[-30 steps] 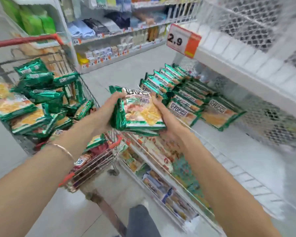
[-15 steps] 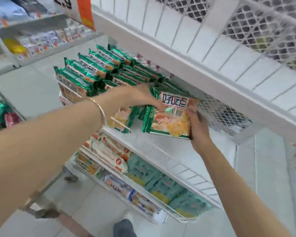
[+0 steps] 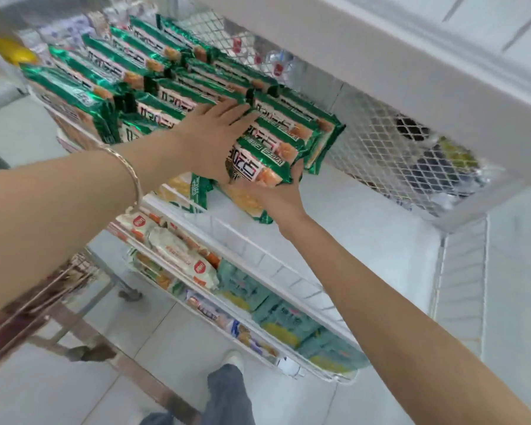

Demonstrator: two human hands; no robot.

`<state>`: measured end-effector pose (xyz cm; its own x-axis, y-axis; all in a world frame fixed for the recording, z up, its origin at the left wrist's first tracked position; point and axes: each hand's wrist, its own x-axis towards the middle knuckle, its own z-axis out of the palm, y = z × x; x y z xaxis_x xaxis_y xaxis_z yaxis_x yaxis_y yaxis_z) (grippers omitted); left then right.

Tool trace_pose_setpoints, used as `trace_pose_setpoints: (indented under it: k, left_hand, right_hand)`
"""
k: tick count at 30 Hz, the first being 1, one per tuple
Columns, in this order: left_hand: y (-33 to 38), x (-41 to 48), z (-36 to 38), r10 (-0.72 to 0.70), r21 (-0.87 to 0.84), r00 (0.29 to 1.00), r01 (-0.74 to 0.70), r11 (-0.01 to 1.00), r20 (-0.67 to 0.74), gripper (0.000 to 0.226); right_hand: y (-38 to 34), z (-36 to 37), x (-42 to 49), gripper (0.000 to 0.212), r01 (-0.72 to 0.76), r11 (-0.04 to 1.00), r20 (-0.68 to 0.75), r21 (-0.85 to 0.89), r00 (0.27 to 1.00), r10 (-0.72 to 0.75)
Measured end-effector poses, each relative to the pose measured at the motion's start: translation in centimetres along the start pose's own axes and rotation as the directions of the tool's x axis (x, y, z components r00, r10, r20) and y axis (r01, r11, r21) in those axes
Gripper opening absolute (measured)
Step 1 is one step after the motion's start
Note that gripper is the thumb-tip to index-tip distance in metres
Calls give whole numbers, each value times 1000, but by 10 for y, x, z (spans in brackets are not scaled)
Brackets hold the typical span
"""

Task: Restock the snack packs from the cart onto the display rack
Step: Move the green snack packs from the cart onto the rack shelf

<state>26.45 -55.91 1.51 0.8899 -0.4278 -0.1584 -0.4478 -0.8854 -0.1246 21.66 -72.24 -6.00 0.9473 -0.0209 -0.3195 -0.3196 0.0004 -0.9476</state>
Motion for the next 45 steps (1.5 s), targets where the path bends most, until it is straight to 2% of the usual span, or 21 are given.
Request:
trace_pose_setpoints:
  k: [2, 3, 5, 6, 7, 8, 9, 10, 11, 12, 15, 18, 19, 21, 23, 24, 27, 31, 34, 39, 45]
  left_hand:
    - [-3, 1, 6, -22, -5, 1000, 22, 1000, 14, 127]
    - [-5, 1, 7, -10, -17, 1000, 10, 1000, 14, 127]
    - [-10, 2, 9, 4, -40, 1000, -4, 999, 2, 127]
    - [-13, 1, 10, 1, -48, 1000, -1, 999, 9, 126]
    - [-14, 0, 11, 1, -39, 1000, 0, 999, 17, 125]
    - [-14, -1, 13, -2, -22, 1000, 2, 1000, 21, 124]
    - [-12, -1, 14, -7, -9, 1000, 7, 1000, 21, 123]
    - [-10, -1, 15, -21, -1, 1000, 21, 1000, 14, 123]
    - [-8, -1, 16, -39, 4, 999, 39, 999, 5, 122]
    - [-6, 0, 18, -59, 4, 998, 59, 998, -10, 122]
    - [-3, 0, 22, -101, -5, 994, 101, 995, -46, 118]
    - [-6, -4, 20, -59, -49, 997, 57, 997, -45, 115]
    - [-9, -9, 18, -37, -74, 999, 34, 997, -39, 111]
    - [-17, -26, 13, -11, -118, 999, 5, 993, -45, 100]
    - [-31, -56, 10, -41, -169, 997, 29, 985, -69, 86]
    - [-40, -75, 11, -75, -198, 994, 58, 978, -79, 82]
    - [-77, -140, 21, -190, -233, 976, 162, 959, -106, 85]
    - [-134, -241, 54, -342, -252, 937, 316, 915, -67, 77]
    - [-172, -319, 82, -496, -254, 868, 477, 842, -14, 76]
    - [-209, -437, 123, -670, -353, 727, 672, 651, 148, 73]
    - [-228, -507, 169, -762, -444, 557, 804, 395, 331, 66]
  right_hand:
    - [2, -6, 3, 124, 15, 1000, 60, -7, 998, -14]
    - [0, -13, 1, 120, 73, 996, 40, -52, 997, -71]
    - [-4, -30, -13, 103, 288, 937, -100, -197, 945, -311]
    - [-4, -38, -18, 107, 394, 830, -128, -395, 871, -475]
    - [-4, -45, -22, 109, 478, 612, -19, -630, 778, -628]
    - [-1, -51, -20, 109, 548, 312, 198, -776, 681, -705]
    - [4, -56, -15, 107, 573, -21, 433, -819, 594, -678]
    - [10, -61, -5, 105, 565, -265, 592, -781, 535, -602]
    - [14, -63, 5, 104, 551, -391, 668, -737, 510, -541]
    - [16, -65, 14, 105, 532, -432, 683, -728, 516, -517]
    - [14, -65, 27, 106, 504, -422, 656, -754, 536, -532]
    - [10, -62, 18, 93, 519, -361, 630, -775, 592, -503]
    - [5, -60, 12, 84, 544, -306, 618, -781, 604, -503]
    - [-7, -56, -2, 65, 594, -110, 550, -797, 640, -536]
    - [-26, -45, -16, 56, 603, 39, 477, -797, 667, -572]
    - [-35, -36, -23, 56, 597, 47, 467, -801, 671, -577]
    - [-58, 12, -43, 63, 590, -34, 510, -807, 666, -544]
    - [-65, 103, -69, 65, 672, -172, 660, -720, 587, -470]
    - [-49, 179, -87, 69, 731, -227, 751, -644, 547, -369]
    - [-6, 295, -123, 64, 832, -166, 834, -529, 474, -283]
    - [46, 387, -135, 64, 897, -102, 902, -430, 424, -78]
